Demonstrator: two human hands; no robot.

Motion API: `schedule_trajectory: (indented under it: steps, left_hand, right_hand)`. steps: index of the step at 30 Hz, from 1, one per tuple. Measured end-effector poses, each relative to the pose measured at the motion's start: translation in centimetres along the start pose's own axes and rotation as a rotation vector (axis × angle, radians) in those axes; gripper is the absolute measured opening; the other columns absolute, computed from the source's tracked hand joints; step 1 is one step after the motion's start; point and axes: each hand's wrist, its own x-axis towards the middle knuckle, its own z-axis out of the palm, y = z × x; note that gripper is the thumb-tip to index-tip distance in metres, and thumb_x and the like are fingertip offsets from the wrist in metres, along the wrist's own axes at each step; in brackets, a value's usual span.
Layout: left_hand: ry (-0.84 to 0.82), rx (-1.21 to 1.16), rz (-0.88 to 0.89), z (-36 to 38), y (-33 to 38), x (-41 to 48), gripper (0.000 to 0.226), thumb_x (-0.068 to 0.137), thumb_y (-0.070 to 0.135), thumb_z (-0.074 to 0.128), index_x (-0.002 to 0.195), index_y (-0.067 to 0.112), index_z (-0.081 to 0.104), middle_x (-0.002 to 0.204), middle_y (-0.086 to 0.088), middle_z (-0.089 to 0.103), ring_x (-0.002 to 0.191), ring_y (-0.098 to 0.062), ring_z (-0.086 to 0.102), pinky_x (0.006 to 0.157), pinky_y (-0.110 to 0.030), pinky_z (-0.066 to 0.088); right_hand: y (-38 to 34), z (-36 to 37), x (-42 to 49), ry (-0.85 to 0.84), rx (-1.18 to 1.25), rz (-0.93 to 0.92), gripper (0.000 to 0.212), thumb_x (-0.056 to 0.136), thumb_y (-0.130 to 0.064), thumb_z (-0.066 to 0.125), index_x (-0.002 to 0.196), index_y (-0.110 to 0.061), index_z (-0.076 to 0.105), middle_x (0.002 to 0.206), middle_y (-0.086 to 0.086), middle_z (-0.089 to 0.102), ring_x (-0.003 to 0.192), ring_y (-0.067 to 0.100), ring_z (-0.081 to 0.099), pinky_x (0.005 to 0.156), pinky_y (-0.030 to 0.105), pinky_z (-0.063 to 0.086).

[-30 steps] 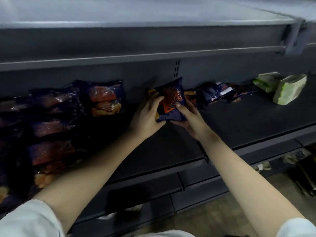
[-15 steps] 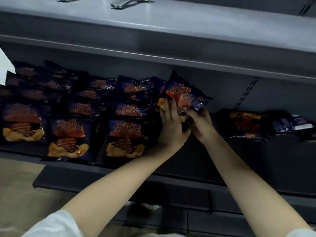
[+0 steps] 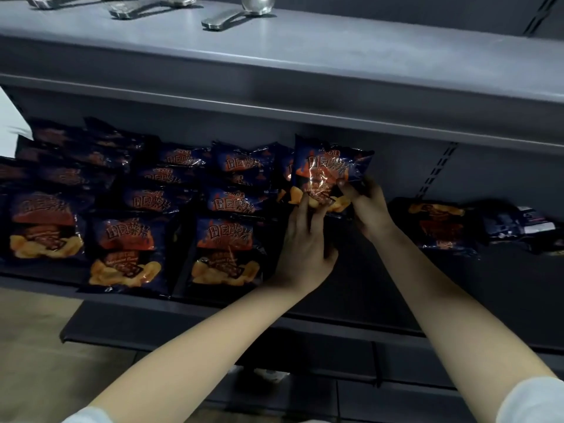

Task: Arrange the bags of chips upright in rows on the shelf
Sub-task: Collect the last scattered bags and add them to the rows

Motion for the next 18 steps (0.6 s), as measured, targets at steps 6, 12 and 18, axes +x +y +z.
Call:
schedule_trajectory:
  steps: [6,12,18]
  left_hand:
    - [-0.232,0.135,0.063,1.3,-1.1,-2.5,0.063,0.091,0.039,0.048,0.144,0.017,0.025,0.155,-0.011,0.009,0.144,-0.027,0.005,0.117,-0.041,0.012]
    - [-0.482,0.230,-0.046,2.3,-1.7,-4.7,0.059,0.096,0.048,0.032,0.147,0.024,0.016,0.158,-0.003,0.001,0.144,-0.025,-0.004,0.116,-0.039,0.003]
    - [-0.477,0.345,-0.005,2.7,-2.0,-4.9,0.058,0.096,0.049,0.027,0.148,0.026,0.014,0.158,-0.004,-0.001,0.144,-0.026,-0.007,0.115,-0.038,-0.004]
  right_hand:
    - [2.9,0.2,-0.1,-0.032,-0.203,0.013,0.034,0.090,-0.010,0.059,0.123,-0.011,0.051,0.108,-0.002,0.063,0.105,0.015,0.060,0.086,0.025,0.047]
    - [4.9,1.1,-0.4,-0.003,-0.241,0.046,0.041,0.090,-0.012,0.059,0.129,-0.011,0.044,0.120,0.003,0.058,0.116,0.021,0.055,0.103,0.043,0.043]
    - [5.4,1.8,-0.1,-0.024,-0.254,0.067,0.047,0.092,-0.016,0.057,0.135,-0.012,0.036,0.126,0.003,0.054,0.119,0.019,0.051,0.101,0.037,0.042]
